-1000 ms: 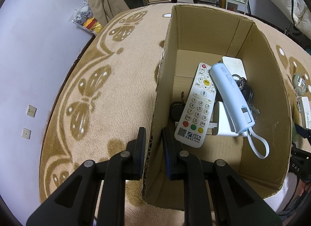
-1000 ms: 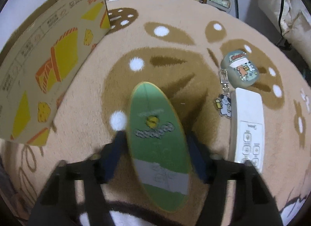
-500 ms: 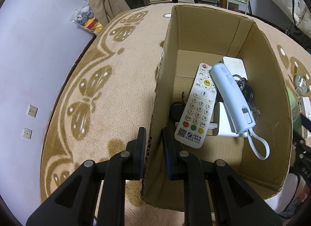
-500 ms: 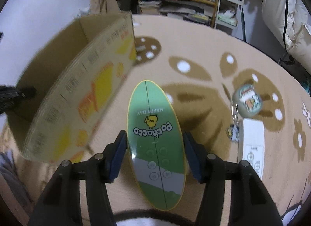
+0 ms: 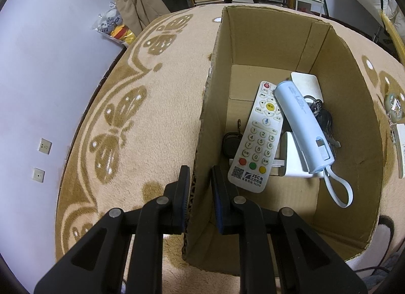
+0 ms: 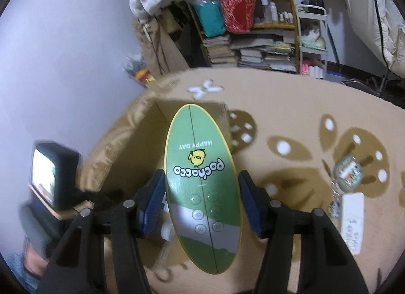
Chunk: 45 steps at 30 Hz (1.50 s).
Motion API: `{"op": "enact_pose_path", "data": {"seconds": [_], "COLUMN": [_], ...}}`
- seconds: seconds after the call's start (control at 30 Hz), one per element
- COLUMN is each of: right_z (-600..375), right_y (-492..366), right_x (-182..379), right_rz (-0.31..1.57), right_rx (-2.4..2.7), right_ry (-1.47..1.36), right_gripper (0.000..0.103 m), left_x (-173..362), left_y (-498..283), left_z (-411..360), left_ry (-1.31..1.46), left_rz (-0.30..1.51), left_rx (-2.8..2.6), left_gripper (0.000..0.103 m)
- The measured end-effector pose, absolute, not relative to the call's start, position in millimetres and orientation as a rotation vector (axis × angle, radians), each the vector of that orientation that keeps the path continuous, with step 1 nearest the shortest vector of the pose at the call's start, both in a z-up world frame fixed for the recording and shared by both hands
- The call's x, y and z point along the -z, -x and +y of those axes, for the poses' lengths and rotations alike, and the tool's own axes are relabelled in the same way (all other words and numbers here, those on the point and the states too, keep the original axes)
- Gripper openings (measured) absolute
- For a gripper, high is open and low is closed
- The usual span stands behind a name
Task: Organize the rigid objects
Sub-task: 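Grasp the green oval Pochacco card with the right tool and lift it, then lower the green card into the box and open the right tool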
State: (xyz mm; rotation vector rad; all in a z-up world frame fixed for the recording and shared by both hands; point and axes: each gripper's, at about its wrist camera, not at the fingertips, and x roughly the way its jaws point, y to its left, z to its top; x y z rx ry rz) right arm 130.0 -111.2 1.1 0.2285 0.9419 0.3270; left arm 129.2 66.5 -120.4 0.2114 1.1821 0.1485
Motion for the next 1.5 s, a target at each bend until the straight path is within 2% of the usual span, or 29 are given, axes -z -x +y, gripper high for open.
{"op": "enact_pose_path", "data": {"seconds": [0.23,0.5,0.83,0.9,0.97,1.1,1.27,1.5], "right_z": [-94,-96,-80,-82,-87,-101,-142,-215], "right_y": [-148,-168,-163,-161,-160,-156,-153,-149], "right_x": [-4,32,37,31,24,12,20,59], "right_rz": [0.963,1.035,1.031,1.022,1.009,0.959,0.964,1.041], "right_rx": [-0.398,-0.404,-0.347,-0.354,-0.349,-0.313,-0.173,-0.007], "right_ry": [-0.372,-0.620,-0.461,-0.445,-0.419,-0.324,-0.214,-0.224], "right_gripper": [0.062,0.062,0.064,0.067,0.079,0.088,0.089,0.089], "left_x": [120,120,120,121,121,120,120,120], "left_y": [-129,-129,-129,-130,-129,-130,-130,-130], "left_z": [67,68,69,70,70,70,70,70], "left_ry": [-0.202,-0.196,-0.188,-0.189,-0.191,-0.187,-0.189,-0.188], "left_rz": [1.183,1.184,1.185,1.185,1.183,1.183,1.183,1.183], "left_rx": [-0.145,-0.143,-0.139,-0.139,-0.139,-0.139,-0.139,-0.139], "left_gripper": [0.016,0.016,0.016,0.016,0.016,0.016,0.016,0.016]}}
